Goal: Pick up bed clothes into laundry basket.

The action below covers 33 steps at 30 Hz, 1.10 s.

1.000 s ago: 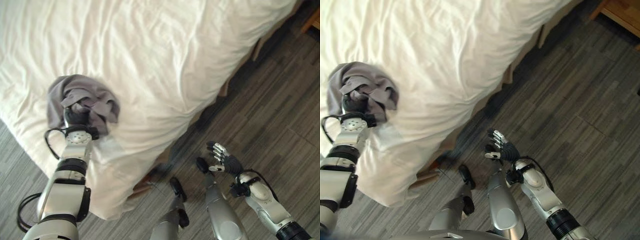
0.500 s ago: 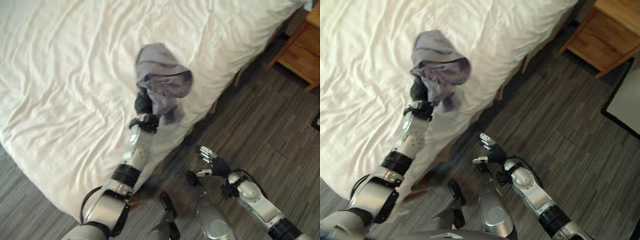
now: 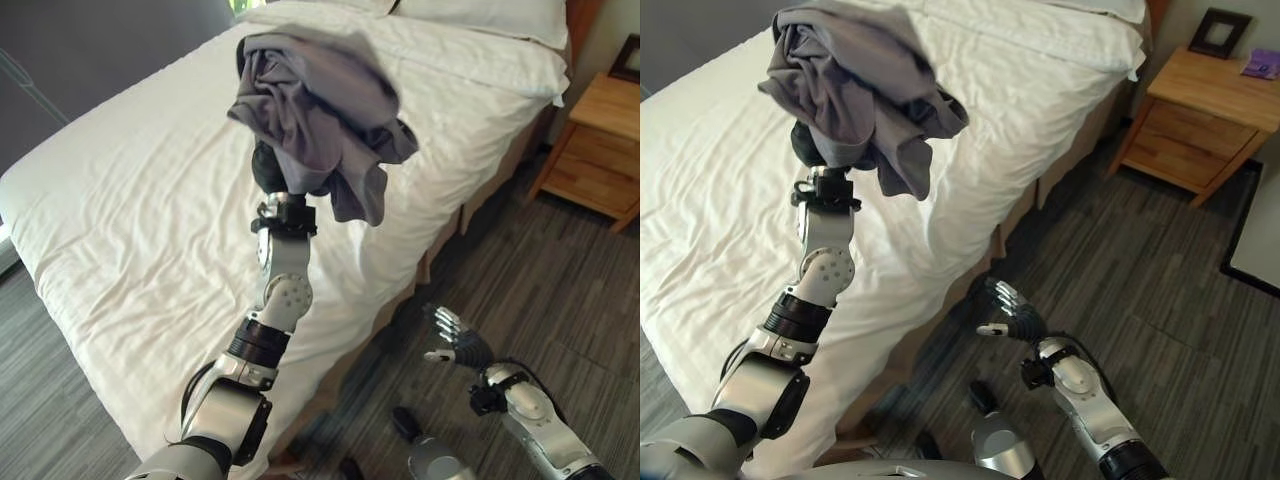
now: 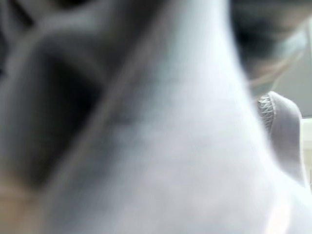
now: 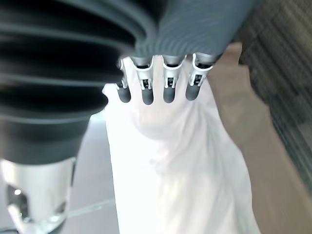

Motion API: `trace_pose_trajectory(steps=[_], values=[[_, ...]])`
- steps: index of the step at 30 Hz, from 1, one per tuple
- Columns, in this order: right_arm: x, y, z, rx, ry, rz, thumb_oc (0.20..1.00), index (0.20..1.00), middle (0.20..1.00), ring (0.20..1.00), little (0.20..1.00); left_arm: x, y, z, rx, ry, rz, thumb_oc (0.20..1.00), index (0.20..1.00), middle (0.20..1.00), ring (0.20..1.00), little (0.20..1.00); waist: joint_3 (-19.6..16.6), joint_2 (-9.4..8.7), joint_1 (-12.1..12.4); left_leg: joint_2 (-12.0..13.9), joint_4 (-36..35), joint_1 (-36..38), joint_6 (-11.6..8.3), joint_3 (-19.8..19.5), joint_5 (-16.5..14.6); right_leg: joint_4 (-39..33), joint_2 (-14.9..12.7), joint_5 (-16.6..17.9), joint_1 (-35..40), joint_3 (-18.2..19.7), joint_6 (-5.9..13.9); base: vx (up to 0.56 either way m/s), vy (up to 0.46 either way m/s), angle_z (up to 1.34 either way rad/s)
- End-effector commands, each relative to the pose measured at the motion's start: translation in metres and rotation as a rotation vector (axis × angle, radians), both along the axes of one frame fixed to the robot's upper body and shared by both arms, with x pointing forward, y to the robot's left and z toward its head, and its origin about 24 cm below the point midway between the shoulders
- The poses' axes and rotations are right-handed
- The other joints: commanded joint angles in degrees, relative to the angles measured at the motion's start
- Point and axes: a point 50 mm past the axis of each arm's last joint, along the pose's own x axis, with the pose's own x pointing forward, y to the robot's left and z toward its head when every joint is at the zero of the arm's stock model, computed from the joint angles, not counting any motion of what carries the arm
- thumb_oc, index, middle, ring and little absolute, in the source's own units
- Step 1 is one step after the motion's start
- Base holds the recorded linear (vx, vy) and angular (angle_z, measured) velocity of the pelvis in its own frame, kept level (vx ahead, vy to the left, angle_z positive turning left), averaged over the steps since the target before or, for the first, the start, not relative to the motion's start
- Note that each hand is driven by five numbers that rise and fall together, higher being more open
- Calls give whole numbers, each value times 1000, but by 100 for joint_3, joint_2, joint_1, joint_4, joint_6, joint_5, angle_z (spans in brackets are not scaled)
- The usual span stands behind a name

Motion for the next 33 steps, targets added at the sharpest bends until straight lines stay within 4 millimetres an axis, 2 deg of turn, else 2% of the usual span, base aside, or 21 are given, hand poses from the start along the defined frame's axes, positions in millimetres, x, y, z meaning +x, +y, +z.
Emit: trace_pose_trajectory(steps=[1,2,5,6,7,10,11,13,15,17,18,19,20,22,23,25,26,29,30,31,33], values=[[-5,-6,8,-15,-62,11,1000,1000,1000,1000,1000,-8,33,19,-24,-149,118,200,200,200,200,200,-348,-388,60,93,1315,95,-277,-541,69,404,-8,-383,409,609,153,71,46,-60],[-5,-10,8,-8,-63,-8,1000,1000,1000,1000,1000,-17,51,14,-34,-157,186,200,200,200,200,200,-359,-494,423,-326,1476,0,-185,-1675,-43,372,139,-143,345,1134,297,31,64,-87],[-7,-16,4,5,-41,-49,1000,1000,1000,1000,1000,-24,66,7,-30,-141,261,200,200,200,200,200,-318,-582,571,-470,1477,-21,-82,-1971,-181,203,227,99,246,1453,450,-34,83,-285],[-8,-19,4,11,-39,-60,1000,1000,1000,1000,1000,-28,70,9,-29,-163,274,200,200,200,200,200,-319,-626,541,-505,1386,30,-34,-1921,-283,139,262,184,160,1573,521,-15,343,-383],[-18,-33,-3,31,0,-136,1000,1000,1000,1000,1000,-33,73,2,16,-160,286,200,200,200,200,200,-331,-594,306,-418,961,337,229,-1306,-754,54,255,255,-70,1627,695,-49,425,-308],[-31,-51,-11,100,14,-295,1000,1000,1000,1000,1000,-41,72,0,64,-182,297,200,200,200,200,200,-212,-660,0,-593,597,431,428,-752,-817,44,324,470,-418,1823,972,-99,300,-157],[-35,-51,-15,127,30,-324,1000,1000,1000,1000,1000,-44,72,-3,82,-181,287,200,200,200,200,200,-139,-678,10,-579,607,438,467,-655,-823,151,353,362,-511,1652,987,-202,13,-123],[-36,-55,-17,159,31,-370,1000,1000,1000,1000,1000,-53,73,-2,116,-210,267,200,200,200,200,200,109,-725,170,-500,714,362,457,-484,-632,997,98,49,-787,406,645,-242,-36,-184],[-35,-54,-13,174,13,-358,1000,1000,1000,1000,1000,-57,75,-5,97,-215,270,200,200,200,200,200,101,-728,212,-398,611,329,482,-259,-521,1456,-34,-230,-575,32,521,-194,4,-162],[-29,-58,-5,164,-36,-382,1000,1000,1000,1000,1000,-57,75,-7,91,-208,266,200,200,200,200,200,56,-650,423,-273,513,270,522,134,-406,1753,-457,-547,-257,-701,391,-172,22,-144],[-28,-58,-6,167,-38,-396,1000,1000,1000,1000,1000,-58,75,-7,90,-206,272,200,200,200,200,200,10,-624,477,-264,482,274,538,278,-421,1766,-651,-614,-56,-949,386,-175,61,-131],[-24,-58,-5,176,-59,-424,1000,1000,1000,1000,1000,-62,76,-7,100,-205,287,200,200,200,200,200,-53,-571,645,-204,526,279,594,756,-451,1954,-1082,-607,172,-1580,384,-93,77,-114],[-22,-58,-2,174,-77,-438,1000,1000,1000,1000,1000,-64,79,-4,107,-213,311,200,200,200,200,200,-110,-543,711,-203,547,340,614,930,-581,2091,-1254,-715,313,-1940,444,-124,27,-98],[-19,-58,0,171,-90,-436,1000,1000,1000,1000,1000,-66,81,-2,115,-216,332,200,200,200,200,200,-151,-568,776,-186,560,364,622,1183,-612,2086,-1337,-713,418,-2211,489,-54,11,-170],[-17,-58,3,171,-105,-444,1000,1000,1000,1000,1000,-68,85,1,144,-226,350,200,200,200,200,200,-240,-664,917,-165,479,440,636,1761,-619,1824,-1573,-547,640,-2860,609,-20,-11,-183],[-17,-60,4,162,-110,-448,1000,1000,1000,1000,1000,-68,85,3,169,-223,355,200,200,200,200,200,-344,-727,924,-154,394,482,627,2149,-601,1566,-1620,-456,737,-3260,688,-59,-84,-155],[-19,-62,6,160,-116,-455,1000,1000,1000,1000,1000,-67,85,5,184,-226,358,200,200,200,200,200,-388,-767,913,-143,367,499,603,2346,-569,1387,-1572,-411,765,-3409,714,-42,-133,-157],[-30,-69,3,136,-98,-483,1000,1000,1000,1000,1000,-61,76,4,202,-218,318,200,200,200,200,200,-408,-777,784,-87,421,495,529,2393,-525,1160,-1385,-450,667,-3173,682,12,-177,-96],[-41,-78,-1,129,-74,-517,1000,1000,1000,1000,1000,-55,68,4,196,-214,273,200,200,200,200,200,-435,-877,580,116,914,342,396,2361,-569,711,-1067,-683,853,-2691,531,70,-413,-30],[-39,-80,4,129,-91,-507,1000,1000,1000,1000,1000,-51,65,3,189,-213,255,200,200,200,200,200,-339,-997,547,614,1985,15,25,2342,-273,565,-850,-738,1006,-2441,297,95,-502,-39],[-35,-80,6,114,-96,-483,1000,1000,1000,1000,1000,-52,66,3,180,-214,255,200,200,200,200,200,-176,-1083,661,1080,3096,-378,-307,1841,362,509,-603,-823,1143,-2063,51,27,-304,-90]])
